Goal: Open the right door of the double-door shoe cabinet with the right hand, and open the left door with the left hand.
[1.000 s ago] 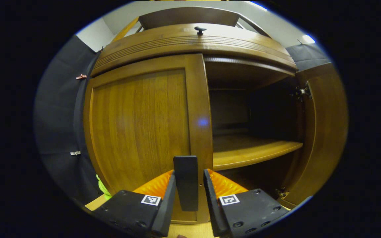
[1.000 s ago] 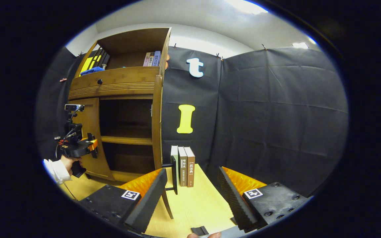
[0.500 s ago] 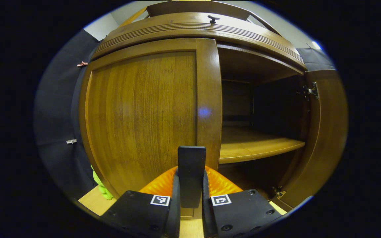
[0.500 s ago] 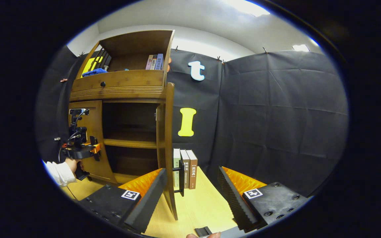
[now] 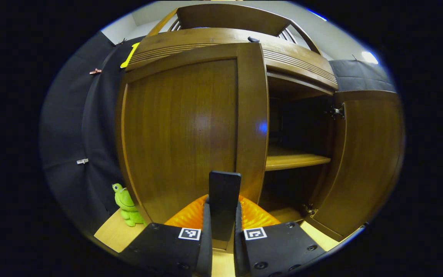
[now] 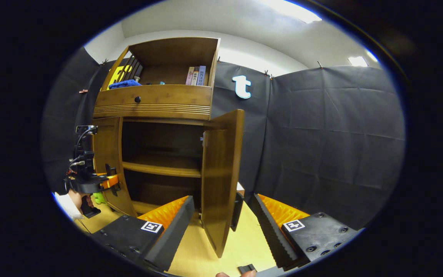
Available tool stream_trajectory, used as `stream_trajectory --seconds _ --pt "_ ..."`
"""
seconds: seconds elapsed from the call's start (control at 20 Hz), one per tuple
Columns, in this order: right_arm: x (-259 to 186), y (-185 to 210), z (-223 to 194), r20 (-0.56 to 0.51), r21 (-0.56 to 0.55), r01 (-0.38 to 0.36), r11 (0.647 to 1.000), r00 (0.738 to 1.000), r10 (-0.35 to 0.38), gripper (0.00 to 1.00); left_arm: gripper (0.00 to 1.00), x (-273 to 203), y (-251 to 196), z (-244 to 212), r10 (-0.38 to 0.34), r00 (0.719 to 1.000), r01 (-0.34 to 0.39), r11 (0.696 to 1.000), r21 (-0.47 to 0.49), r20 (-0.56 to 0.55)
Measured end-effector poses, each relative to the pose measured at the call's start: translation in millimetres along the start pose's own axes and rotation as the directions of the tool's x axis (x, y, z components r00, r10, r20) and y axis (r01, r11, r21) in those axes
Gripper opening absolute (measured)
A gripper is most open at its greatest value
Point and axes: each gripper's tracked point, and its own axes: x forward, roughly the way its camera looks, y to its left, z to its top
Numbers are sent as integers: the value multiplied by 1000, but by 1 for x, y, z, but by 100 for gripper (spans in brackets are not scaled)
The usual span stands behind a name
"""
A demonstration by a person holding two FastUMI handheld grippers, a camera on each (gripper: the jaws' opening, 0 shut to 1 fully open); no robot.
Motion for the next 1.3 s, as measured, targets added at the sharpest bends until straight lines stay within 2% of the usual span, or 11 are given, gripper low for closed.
stream_trajectory --seconds 0.55,1.1,1.3 --pt "-5 66 2 7 4 -76 997 997 76 98 25 -86 59 -8 -16 1000 16 1000 -2 0" --pt "-4 120 -1 -5 38 -142 989 990 142 98 18 -135 136 -17 27 1000 -28 999 -36 -3" --pt "-5 131 1 -3 37 -162 986 987 162 98 13 -145 173 -19 86 996 -86 995 -46 1"
